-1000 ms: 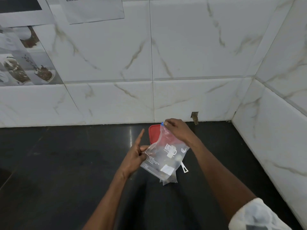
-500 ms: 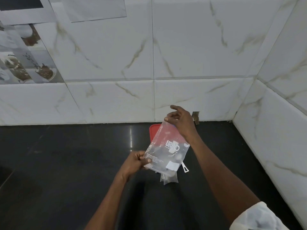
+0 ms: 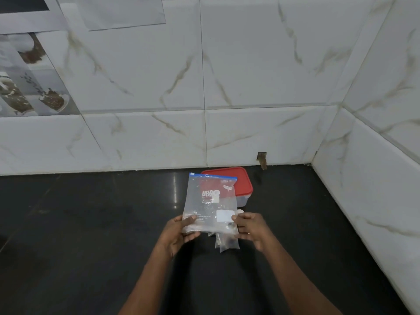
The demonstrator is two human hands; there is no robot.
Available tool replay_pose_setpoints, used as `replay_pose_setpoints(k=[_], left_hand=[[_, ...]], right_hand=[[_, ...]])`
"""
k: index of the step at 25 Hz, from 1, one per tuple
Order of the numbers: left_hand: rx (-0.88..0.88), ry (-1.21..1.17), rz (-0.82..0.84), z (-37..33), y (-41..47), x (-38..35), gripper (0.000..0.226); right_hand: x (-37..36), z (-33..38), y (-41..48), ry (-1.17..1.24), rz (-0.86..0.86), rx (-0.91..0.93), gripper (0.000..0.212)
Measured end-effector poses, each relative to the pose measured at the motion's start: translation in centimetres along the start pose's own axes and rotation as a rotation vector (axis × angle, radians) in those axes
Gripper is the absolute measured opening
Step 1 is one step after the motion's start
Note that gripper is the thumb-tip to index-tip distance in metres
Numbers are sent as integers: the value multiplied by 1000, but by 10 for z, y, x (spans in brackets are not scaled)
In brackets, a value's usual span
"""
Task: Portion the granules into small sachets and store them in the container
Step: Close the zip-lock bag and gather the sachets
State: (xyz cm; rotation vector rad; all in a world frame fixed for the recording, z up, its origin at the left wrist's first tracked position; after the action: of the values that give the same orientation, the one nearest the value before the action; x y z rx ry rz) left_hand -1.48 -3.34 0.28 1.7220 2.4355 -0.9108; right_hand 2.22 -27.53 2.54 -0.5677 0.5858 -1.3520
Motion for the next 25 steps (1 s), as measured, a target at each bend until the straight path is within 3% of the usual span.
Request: replay_pose_setpoints(k=[3, 7, 10, 12, 14, 18, 22, 25], left_hand=[[-18, -267, 25, 10, -19, -19, 33], [120, -128, 141, 53, -47, -51, 36], [93, -111, 38, 54, -42, -47, 27], [107, -48, 61, 42, -42, -37, 18], [128, 11, 95, 36, -45, -28, 17], [118, -60, 28, 29, -44, -18, 27], [103, -43, -15, 37, -40, -14, 33], [143, -97, 41, 41, -44, -12, 31]], right_hand=[[-16, -4, 0, 184, 10, -31, 17], [-39, -12, -5, 177, 142, -119, 12], [-36, -1, -1, 122, -32, -84, 22], [-25, 16, 8, 262, -127, 18, 28], [-14, 31, 15, 360, -150, 83, 26], [-5, 49, 18, 251, -132, 70, 15], [2, 46, 26, 325, -225, 59, 22], [4, 42, 24, 279, -188, 81, 24]])
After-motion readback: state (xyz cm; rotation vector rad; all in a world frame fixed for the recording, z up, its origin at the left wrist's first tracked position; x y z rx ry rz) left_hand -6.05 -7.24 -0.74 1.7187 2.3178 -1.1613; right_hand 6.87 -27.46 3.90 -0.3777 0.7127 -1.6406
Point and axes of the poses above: each hand's wrist, its own y-axis towards the middle knuckle, its own x-axis out of the back of the hand, z = x × y, the point moved 2 cm from there along y, towards the middle knuckle, and after that the axes turned 9 degrees about -x, right-handed, at the moved point
